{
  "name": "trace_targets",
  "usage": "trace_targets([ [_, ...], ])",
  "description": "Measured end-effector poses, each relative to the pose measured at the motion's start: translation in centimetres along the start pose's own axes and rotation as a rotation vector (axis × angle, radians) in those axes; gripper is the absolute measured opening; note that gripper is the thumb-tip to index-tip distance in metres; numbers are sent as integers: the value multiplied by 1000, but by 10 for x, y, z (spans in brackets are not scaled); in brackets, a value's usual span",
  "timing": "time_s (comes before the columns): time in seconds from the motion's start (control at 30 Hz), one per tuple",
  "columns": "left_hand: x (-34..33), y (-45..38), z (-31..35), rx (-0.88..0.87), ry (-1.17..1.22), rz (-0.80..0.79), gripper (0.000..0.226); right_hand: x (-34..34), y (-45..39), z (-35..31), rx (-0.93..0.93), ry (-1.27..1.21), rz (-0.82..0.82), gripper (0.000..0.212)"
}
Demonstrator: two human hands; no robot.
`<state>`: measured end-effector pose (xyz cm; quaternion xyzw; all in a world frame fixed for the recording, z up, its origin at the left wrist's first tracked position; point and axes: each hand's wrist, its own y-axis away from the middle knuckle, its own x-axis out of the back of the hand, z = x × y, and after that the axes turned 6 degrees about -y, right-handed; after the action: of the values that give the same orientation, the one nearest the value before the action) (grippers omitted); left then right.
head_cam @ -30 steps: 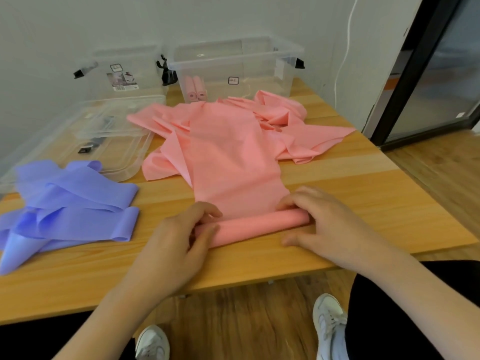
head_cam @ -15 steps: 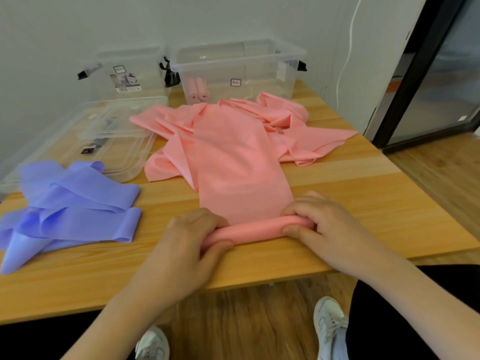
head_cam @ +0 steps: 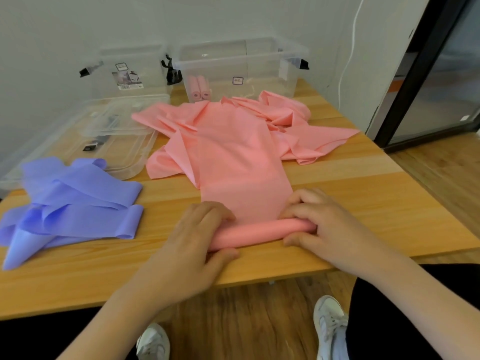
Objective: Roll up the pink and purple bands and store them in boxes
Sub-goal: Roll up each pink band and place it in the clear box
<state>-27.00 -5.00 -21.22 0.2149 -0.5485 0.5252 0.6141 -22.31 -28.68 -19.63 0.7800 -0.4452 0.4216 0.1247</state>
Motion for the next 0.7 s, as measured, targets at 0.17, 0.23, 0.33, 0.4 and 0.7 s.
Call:
trace_targets([
  [0.17,0,-4,4,44,30,53,29,-3,-1,-1,-35,-24,21,21],
  [0.23,1,-3,3,120,91,80,28,0,0,1,-74,-30,39,34],
  [0.33,2,-3,-2,106,71,70,21,4,-1,1,-32,-3,57,29],
  [0.4,2,-4,-4,46,26,55,29,4,-2,1,-9,-10,89,20],
  [0.7,3,-4,-3,78,101,88,39,8,0,0,-60,-71,115,27],
])
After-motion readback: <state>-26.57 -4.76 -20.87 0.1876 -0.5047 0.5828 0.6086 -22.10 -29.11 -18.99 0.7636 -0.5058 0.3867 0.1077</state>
